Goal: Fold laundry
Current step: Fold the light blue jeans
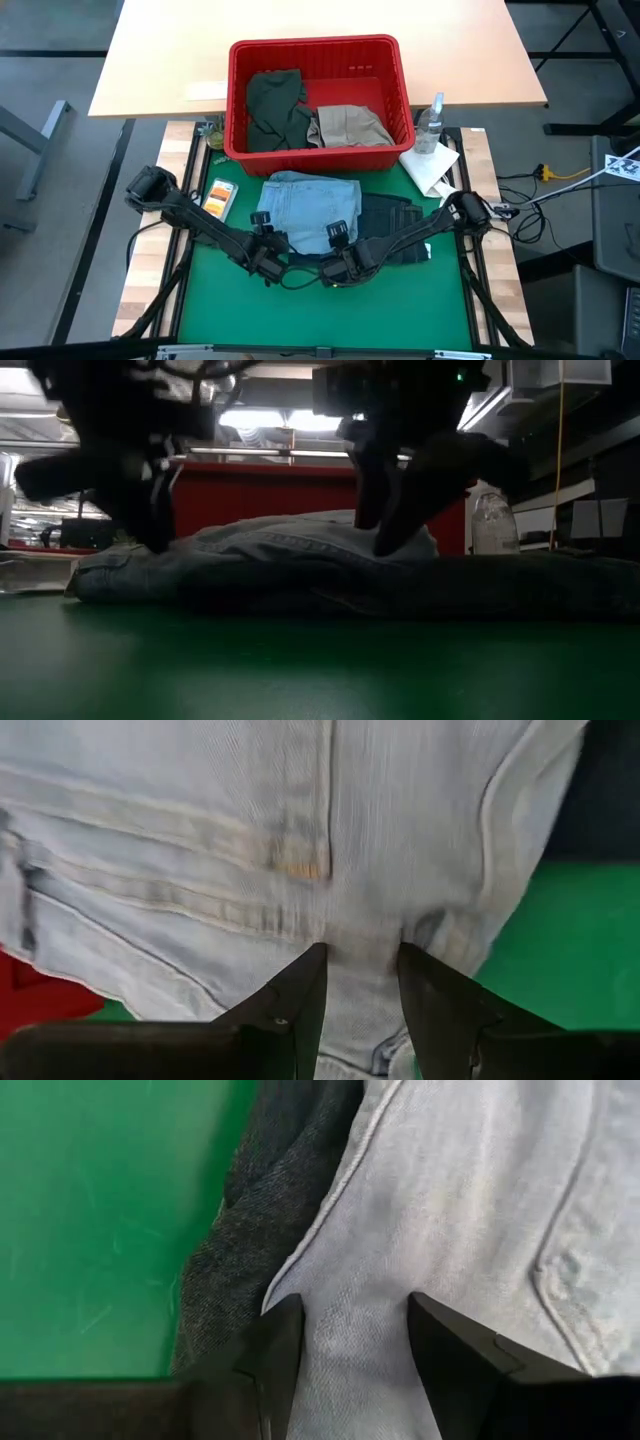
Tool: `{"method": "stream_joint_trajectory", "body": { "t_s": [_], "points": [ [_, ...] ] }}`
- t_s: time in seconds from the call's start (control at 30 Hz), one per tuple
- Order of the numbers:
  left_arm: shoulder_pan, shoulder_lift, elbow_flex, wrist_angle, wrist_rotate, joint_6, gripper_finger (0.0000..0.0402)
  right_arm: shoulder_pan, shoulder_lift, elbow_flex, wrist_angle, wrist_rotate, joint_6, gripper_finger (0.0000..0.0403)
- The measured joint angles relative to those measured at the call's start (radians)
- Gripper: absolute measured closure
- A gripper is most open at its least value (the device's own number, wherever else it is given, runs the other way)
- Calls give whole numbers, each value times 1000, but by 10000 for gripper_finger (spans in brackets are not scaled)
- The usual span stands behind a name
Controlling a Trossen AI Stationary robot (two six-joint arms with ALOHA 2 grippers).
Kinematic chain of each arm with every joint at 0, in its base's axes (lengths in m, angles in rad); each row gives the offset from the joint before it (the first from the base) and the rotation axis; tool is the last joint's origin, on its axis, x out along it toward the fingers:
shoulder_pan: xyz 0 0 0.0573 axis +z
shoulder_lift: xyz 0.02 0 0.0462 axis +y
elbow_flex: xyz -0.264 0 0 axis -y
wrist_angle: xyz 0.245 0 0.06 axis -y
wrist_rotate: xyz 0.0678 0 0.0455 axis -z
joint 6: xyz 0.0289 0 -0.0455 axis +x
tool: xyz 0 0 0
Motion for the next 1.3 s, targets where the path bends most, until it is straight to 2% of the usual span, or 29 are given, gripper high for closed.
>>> {"method": "stream_joint_trajectory", "body": {
  "t_s": [0.13,0.33,0.63,0.7,0.9,1.03,1.2,1.3],
  "points": [
    [-1,43,-68,37,9,-4,281,0,23,3,-16,-7,1,221],
    [-10,39,-174,181,2,-4,281,-1,25,3,-27,-23,1,221],
    [-52,-10,-184,173,-14,-3,281,-2,16,1,-44,-84,1,221],
    [-60,-39,-176,162,12,-3,281,-2,4,5,-52,-92,1,221],
    [-82,-124,-130,124,43,10,281,0,-33,119,-184,-117,6,221],
    [-84,-195,-116,110,24,10,281,1,-36,246,-347,-51,5,221],
    [-59,-283,-114,114,-52,11,281,-5,-37,343,-510,131,0,221],
    [-20,-315,-113,116,-103,11,281,-26,-40,355,-566,209,-3,221]
  ]
}}
